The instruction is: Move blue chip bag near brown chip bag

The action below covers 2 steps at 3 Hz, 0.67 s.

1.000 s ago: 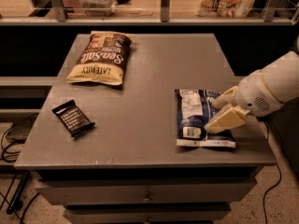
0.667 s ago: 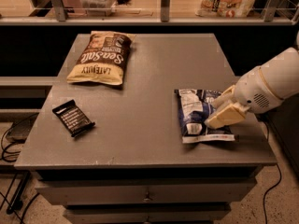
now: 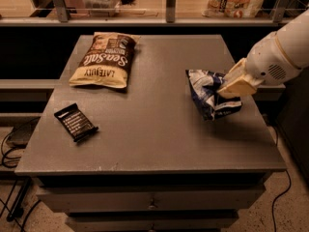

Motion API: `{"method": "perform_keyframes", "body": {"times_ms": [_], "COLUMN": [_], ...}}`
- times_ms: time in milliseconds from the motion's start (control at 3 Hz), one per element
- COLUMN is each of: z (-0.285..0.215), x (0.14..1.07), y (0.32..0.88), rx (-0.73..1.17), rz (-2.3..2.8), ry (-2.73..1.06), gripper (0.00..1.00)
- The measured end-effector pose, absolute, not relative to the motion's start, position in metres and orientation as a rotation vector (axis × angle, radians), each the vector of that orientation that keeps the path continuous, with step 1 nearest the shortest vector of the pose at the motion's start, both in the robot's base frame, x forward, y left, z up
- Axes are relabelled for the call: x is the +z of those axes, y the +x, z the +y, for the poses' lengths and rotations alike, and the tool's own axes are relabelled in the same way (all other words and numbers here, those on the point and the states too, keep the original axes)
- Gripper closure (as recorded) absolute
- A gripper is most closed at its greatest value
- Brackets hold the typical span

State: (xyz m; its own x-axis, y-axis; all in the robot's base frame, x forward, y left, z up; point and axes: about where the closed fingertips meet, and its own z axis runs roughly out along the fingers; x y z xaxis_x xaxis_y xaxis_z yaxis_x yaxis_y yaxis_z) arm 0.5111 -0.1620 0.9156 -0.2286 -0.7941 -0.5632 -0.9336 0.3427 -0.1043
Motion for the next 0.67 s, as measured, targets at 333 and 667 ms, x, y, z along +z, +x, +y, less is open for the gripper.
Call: {"method": "perform_keyframes", "body": {"times_ms": [333, 667], "z": [-0.1530, -0.1530], "x": [0.9683, 0.9683], "y": [0.5418, 0.5418], "rx": [0.272, 0.272], "rz": [1.977, 1.977], "ry": [-1.519, -1.519], "gripper": [1.00, 1.00]}}
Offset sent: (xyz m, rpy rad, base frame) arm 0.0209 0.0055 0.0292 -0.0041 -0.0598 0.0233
